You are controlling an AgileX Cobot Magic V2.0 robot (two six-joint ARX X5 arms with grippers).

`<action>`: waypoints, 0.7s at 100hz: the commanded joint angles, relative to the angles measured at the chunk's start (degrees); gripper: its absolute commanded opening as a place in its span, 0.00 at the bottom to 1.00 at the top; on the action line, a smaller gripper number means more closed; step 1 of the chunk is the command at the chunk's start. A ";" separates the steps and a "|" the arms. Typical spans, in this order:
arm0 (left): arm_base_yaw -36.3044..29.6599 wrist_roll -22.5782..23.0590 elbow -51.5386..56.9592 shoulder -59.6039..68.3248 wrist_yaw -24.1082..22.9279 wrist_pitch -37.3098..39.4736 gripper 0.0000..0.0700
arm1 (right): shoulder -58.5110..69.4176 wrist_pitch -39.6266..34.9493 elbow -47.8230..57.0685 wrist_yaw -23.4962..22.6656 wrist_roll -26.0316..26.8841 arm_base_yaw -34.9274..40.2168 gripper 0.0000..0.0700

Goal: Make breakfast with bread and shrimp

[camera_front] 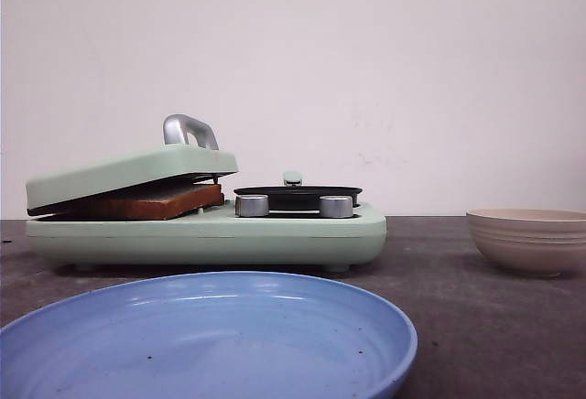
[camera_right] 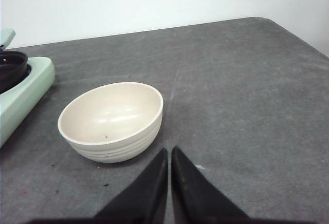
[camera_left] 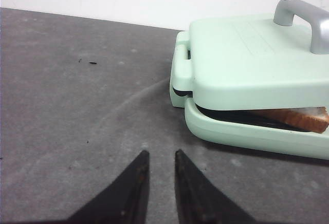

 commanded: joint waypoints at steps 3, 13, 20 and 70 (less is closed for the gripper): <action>0.11 -0.50 -1.05 -0.07 0.02 -0.15 0.02 | 0.04 -0.02 -0.20 -0.02 -0.26 -0.11 0.00; 0.11 -0.50 -1.05 -0.07 0.02 -0.15 0.02 | 0.04 0.83 -0.20 0.04 -0.26 -0.11 0.00; 0.11 -0.50 -1.05 -0.07 0.02 -0.15 0.02 | 0.04 0.87 -0.20 0.04 -0.26 -0.11 0.00; 0.11 -0.50 -1.05 -0.07 0.00 -0.15 0.02 | 0.04 0.85 -0.20 0.04 -0.26 -0.11 0.00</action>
